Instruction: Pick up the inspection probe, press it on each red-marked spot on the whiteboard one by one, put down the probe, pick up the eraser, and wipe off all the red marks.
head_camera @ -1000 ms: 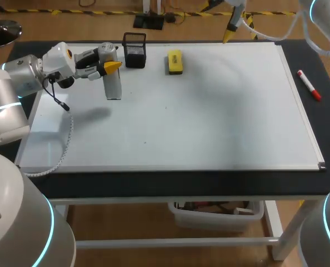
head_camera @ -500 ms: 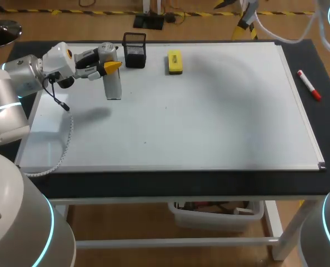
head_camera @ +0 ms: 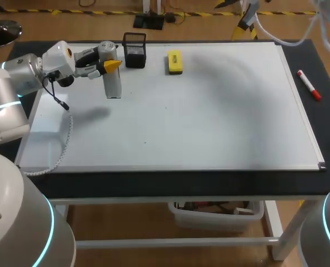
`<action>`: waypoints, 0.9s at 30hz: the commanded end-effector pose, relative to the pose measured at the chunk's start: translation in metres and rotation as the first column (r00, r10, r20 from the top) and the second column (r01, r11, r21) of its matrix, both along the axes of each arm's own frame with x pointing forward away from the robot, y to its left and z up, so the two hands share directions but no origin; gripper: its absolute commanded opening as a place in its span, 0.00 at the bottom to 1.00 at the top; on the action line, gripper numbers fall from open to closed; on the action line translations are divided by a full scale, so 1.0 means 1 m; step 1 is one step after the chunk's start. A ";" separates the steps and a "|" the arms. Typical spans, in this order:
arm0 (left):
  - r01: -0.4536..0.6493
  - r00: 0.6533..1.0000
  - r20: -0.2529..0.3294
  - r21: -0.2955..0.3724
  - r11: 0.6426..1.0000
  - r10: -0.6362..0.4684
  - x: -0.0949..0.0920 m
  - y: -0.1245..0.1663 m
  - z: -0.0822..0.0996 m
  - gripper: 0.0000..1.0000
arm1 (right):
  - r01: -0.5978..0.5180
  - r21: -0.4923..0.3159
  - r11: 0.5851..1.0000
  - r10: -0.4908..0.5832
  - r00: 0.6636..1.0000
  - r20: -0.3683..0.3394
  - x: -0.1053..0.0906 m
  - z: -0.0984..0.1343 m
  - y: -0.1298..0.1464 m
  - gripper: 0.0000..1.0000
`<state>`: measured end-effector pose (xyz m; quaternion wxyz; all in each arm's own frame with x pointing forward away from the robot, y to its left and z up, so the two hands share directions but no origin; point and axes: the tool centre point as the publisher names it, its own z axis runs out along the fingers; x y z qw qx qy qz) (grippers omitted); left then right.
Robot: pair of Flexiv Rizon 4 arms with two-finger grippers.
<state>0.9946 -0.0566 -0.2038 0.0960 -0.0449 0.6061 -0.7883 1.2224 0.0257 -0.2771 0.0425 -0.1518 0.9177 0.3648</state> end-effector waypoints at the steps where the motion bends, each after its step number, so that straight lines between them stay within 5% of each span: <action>1: 0.040 0.999 0.015 -0.017 0.999 -0.039 0.015 0.001 0.012 0.00 | -0.073 -0.022 0.997 0.071 0.994 -0.077 0.010 -0.003 -0.002 1.00; 12: 0.166 0.984 0.060 -0.009 0.986 -0.165 0.080 -0.008 0.051 0.00 | -0.073 -0.022 0.997 0.071 0.994 -0.077 0.010 -0.003 -0.002 1.00; 17: 0.251 0.967 0.073 -0.078 0.965 -0.246 0.111 -0.014 0.063 0.00 | -0.073 -0.022 0.997 0.071 0.994 -0.077 0.010 -0.003 -0.002 1.00; 27: 0.306 0.949 0.091 -0.040 0.951 -0.301 0.160 -0.041 0.080 0.00 | -0.073 -0.022 0.997 0.071 0.994 -0.077 0.010 -0.003 -0.002 1.00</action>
